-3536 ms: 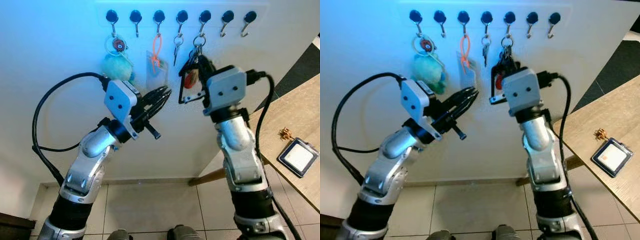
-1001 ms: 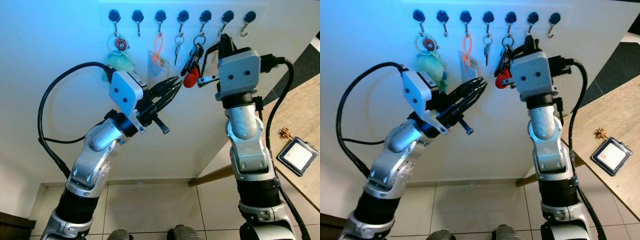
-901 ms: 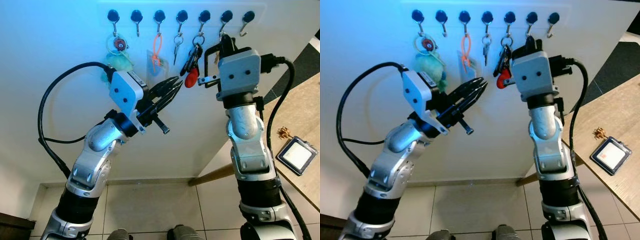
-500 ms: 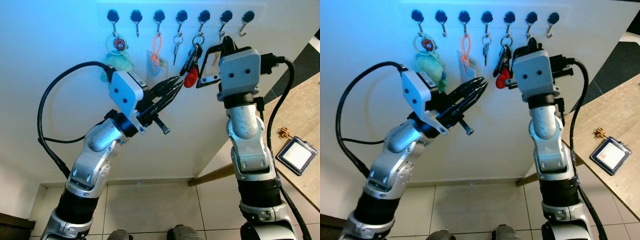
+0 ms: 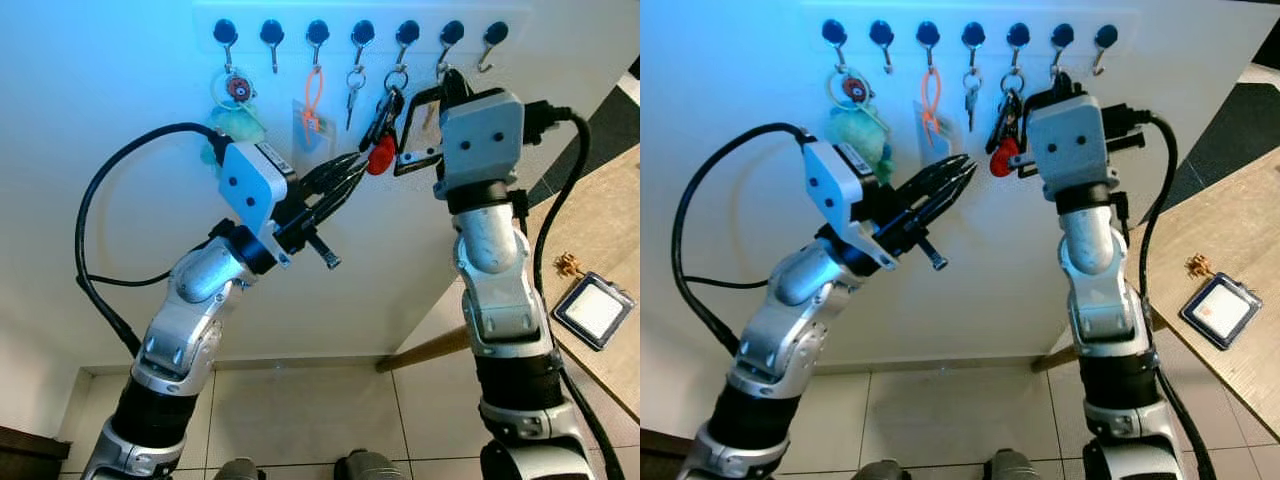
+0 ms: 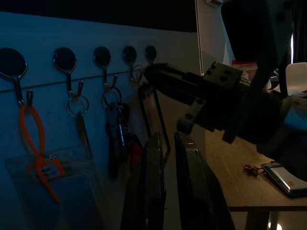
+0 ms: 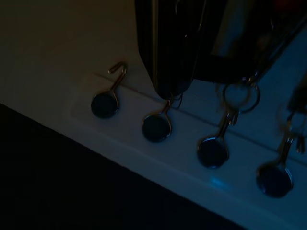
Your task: Hang keys on a hook
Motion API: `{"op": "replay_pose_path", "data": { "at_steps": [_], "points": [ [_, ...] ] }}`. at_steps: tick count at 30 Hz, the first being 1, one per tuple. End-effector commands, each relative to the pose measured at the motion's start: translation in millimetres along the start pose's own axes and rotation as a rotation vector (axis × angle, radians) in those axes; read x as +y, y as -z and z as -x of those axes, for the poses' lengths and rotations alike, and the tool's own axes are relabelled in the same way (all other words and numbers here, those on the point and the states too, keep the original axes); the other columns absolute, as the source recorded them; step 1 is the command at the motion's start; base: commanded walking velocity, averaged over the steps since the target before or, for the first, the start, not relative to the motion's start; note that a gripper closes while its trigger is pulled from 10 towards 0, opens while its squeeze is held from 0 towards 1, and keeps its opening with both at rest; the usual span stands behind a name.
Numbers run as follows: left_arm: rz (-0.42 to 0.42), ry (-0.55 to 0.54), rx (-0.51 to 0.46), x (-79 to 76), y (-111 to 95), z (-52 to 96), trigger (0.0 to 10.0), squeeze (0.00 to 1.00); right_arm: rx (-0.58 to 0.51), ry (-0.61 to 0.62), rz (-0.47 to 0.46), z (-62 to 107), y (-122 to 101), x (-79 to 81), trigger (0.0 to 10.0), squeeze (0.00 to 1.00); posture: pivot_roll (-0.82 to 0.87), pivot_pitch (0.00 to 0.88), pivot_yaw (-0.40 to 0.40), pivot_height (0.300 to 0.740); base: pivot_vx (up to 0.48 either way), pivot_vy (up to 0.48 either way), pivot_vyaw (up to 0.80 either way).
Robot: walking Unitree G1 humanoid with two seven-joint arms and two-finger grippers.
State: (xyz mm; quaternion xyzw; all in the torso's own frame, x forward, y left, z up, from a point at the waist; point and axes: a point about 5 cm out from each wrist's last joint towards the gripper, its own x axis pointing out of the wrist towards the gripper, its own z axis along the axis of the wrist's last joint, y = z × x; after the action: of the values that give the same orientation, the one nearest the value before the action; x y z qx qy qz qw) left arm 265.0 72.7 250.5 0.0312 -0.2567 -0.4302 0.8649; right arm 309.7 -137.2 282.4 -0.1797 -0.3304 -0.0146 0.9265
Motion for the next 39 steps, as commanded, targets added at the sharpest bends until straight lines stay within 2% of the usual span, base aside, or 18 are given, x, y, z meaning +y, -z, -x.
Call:
{"op": "replay_pose_path", "data": {
  "at_steps": [1,14,15,17,18,20,21,27,32,36,39],
  "points": [
    [0.006,0.017,-0.025,-4.1,-3,-2.8,10.0,0.0,0.017,0.014,-0.03,-0.7,2,-4.0,10.0,0.0,0.02,0.116,-0.037,0.74,0.0,0.0,0.0],
    [0.005,0.022,-0.026,-4.2,-3,-2.5,10.0,0.0,0.058,0.068,-0.13,1.0,7,-10.5,10.0,0.0,0.02,0.115,-0.033,0.74,0.0,0.0,0.0],
    [0.004,0.024,-0.026,-4.2,-3,-2.5,10.0,0.0,0.076,0.088,-0.166,3.2,9,-12.0,10.0,0.0,0.02,0.116,-0.034,0.74,0.0,0.0,0.0],
    [0.003,0.024,-0.026,-4.2,-3,-2.6,10.0,0.0,0.083,0.096,-0.181,4.0,10,-12.6,10.0,0.0,0.02,0.116,-0.034,0.74,0.0,0.0,0.0],
    [0.003,0.026,-0.026,-4.2,-3,-2.6,10.0,0.0,0.102,0.125,-0.228,6.1,13,-14.9,10.0,0.0,0.02,0.116,-0.034,0.74,0.0,0.0,0.0],
    [0.002,0.026,-0.026,-4.2,-3,-2.6,10.0,0.0,0.106,0.133,-0.241,6.7,13,-15.6,10.0,0.0,0.02,0.116,-0.034,0.74,0.0,0.0,0.0],
    [0.003,0.026,-0.025,-4.1,-3,-2.6,10.0,0.0,0.119,0.158,-0.279,7.8,15,-17.8,10.0,0.0,0.02,0.117,-0.033,0.74,0.0,0.0,0.0],
    [0.001,0.027,-0.025,-4.2,-4,-2.9,10.0,0.0,0.145,0.202,-0.371,9.2,19,-21.8,10.0,0.0,0.02,0.117,-0.032,0.74,0.0,0.0,0.0],
    [-0.001,0.028,-0.025,-4.1,-4,-3.0,10.0,0.0,0.154,0.217,-0.43,9.0,20,-22.9,10.0,0.0,0.02,0.117,-0.032,0.74,0.0,0.0,0.0],
    [0.001,0.026,-0.027,-3.7,-4,-4.6,10.0,0.0,0.175,0.218,-0.53,8.5,23,-21.0,10.0,0.0,0.02,0.116,-0.031,0.74,0.0,0.0,0.0],
    [0.029,0.017,-0.048,-3.5,-7,-7.5,10.0,0.0,0.173,0.204,-0.544,7.8,22,-19.8,10.0,0.0,0.02,0.116,-0.03,0.74,0.0,0.0,0.0]
  ]
}}
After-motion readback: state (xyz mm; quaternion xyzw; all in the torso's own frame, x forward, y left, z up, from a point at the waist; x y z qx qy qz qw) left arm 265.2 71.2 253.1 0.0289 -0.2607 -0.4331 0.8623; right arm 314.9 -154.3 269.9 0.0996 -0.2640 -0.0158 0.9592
